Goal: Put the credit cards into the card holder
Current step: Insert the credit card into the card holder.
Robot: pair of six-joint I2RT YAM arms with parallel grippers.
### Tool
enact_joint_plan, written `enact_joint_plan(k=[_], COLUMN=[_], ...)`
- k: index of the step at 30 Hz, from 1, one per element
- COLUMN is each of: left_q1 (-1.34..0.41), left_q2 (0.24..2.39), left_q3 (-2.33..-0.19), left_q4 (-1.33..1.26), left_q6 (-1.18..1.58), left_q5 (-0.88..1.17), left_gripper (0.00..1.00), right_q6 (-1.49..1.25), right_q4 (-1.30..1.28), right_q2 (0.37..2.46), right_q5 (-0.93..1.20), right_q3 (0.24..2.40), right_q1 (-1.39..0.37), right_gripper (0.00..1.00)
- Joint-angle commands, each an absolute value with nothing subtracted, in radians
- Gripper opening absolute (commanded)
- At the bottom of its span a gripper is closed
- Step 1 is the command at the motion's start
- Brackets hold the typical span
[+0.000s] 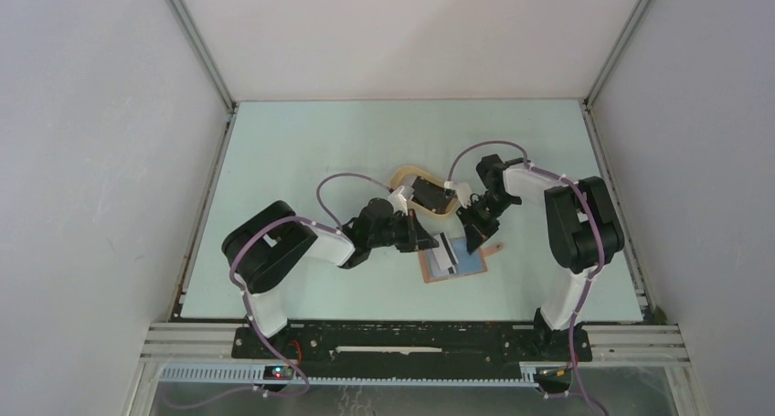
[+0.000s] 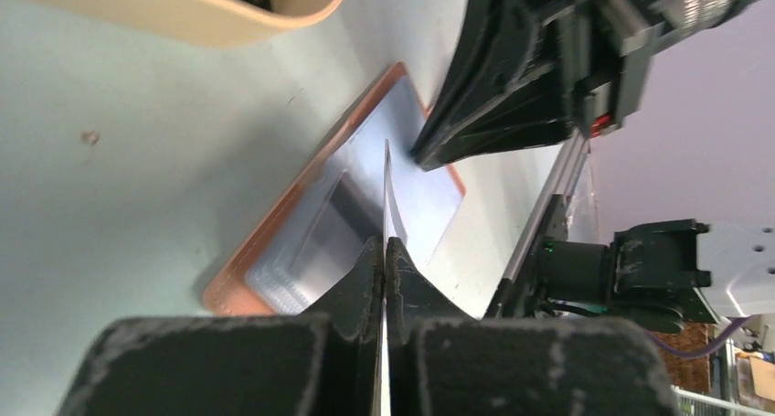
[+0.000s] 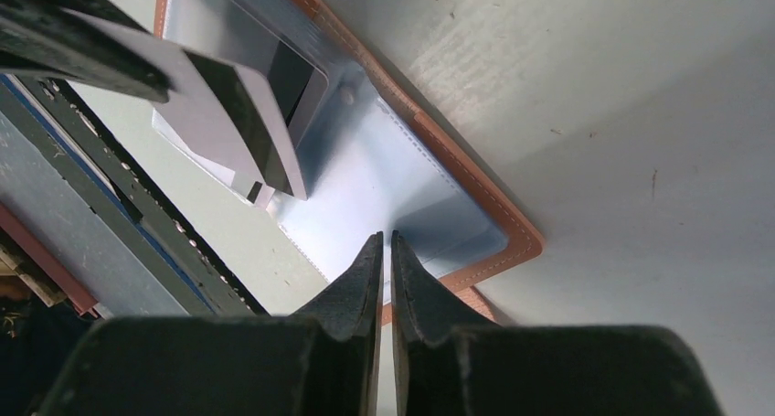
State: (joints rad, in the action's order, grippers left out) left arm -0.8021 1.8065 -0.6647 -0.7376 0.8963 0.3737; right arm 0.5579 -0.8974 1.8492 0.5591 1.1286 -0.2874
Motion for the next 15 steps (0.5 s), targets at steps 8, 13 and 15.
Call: enact_joint_plan(k=[8, 13, 15], left_q1=[-0.830, -0.839, -0.843], left_q2=[1.722, 1.691, 1.695], left_q3=[-0.708, -0.729, -0.747], left_q4=[-0.534, -0.449, -0.416], left_q6=[0.826, 0.807, 0.804], left_q5=[0.259, 0.238, 0.241], left_gripper=[0.00, 0.00, 0.00], right_q6=[0.546, 0.545, 0.545], right_q4=[-0.908, -0.907, -0.908], right_q2=[1.859, 1.856, 1.857], right_q5=[0.530, 0.528, 0.529], right_q3=[1.159, 1.158, 1.160], right_q1=[-0.287, -0.291, -0.293], right_gripper=[0.13, 0.14, 0.13])
